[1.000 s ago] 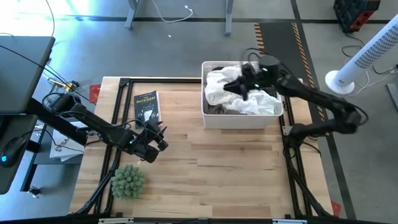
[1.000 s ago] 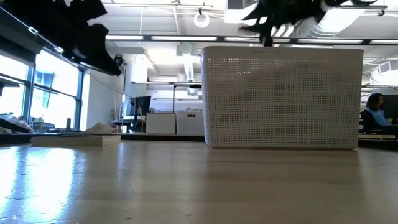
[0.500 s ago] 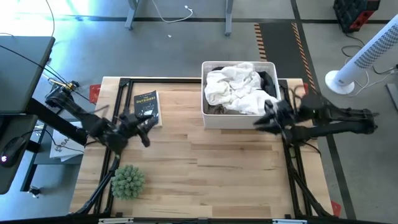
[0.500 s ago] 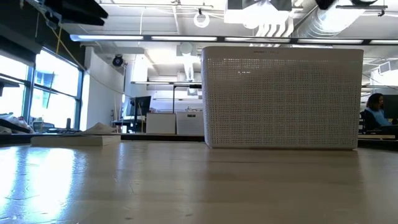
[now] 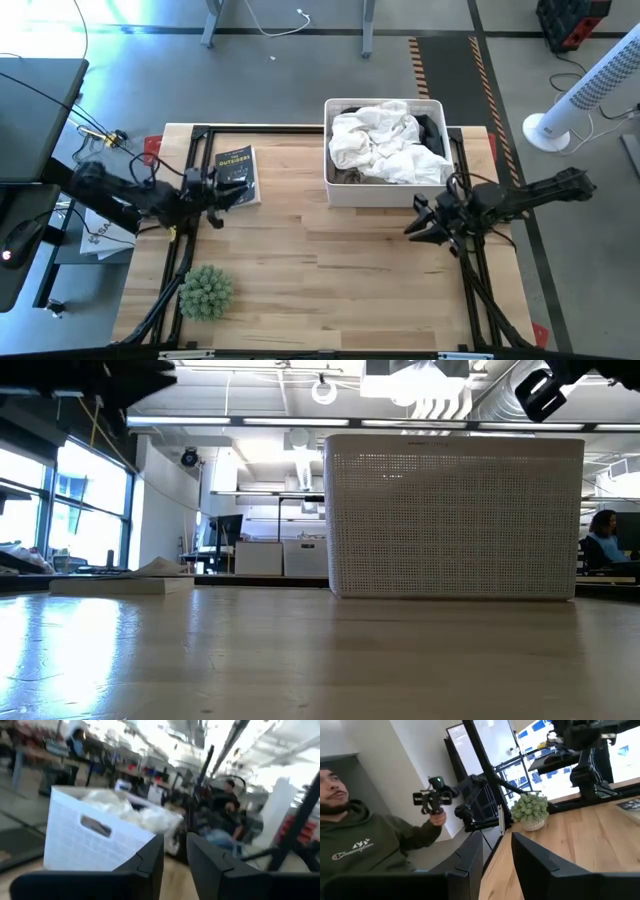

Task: Sort clothes
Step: Return to Home Position

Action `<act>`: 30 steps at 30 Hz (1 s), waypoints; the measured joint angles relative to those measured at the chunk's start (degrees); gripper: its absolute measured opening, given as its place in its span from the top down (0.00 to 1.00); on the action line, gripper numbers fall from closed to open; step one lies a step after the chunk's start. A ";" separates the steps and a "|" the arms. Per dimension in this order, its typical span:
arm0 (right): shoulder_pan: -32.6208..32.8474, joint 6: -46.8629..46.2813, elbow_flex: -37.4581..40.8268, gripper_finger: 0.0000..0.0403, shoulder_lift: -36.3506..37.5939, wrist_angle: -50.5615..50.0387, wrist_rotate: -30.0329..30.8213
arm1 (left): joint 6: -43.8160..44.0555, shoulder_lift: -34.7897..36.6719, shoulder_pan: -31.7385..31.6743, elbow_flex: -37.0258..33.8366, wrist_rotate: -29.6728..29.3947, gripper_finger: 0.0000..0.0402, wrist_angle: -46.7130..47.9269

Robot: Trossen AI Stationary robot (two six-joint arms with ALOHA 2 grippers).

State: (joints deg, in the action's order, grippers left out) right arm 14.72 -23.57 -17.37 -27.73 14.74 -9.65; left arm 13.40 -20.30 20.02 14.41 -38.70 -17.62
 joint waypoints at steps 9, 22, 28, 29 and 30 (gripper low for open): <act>3.67 10.89 1.56 0.76 0.09 2.79 -2.72 | -1.65 5.04 -11.93 -5.06 9.20 0.87 4.76; 5.04 11.25 14.47 0.76 15.10 5.49 8.09 | -4.59 19.44 -11.62 -4.65 8.85 0.87 21.30; 4.45 13.09 16.83 0.76 22.38 -0.37 17.59 | -3.60 20.07 -11.38 -4.69 9.41 0.87 22.87; 4.22 13.44 16.83 0.76 23.01 -1.47 20.33 | -3.59 20.09 -11.39 -4.69 9.69 0.87 23.03; 3.79 13.61 16.83 0.76 23.48 -2.47 22.23 | -3.62 20.09 -11.38 -4.69 9.71 0.87 23.01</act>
State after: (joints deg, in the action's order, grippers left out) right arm 18.51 -9.96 -0.54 -4.24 12.27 12.58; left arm 9.79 -0.21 8.64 9.72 -28.99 5.39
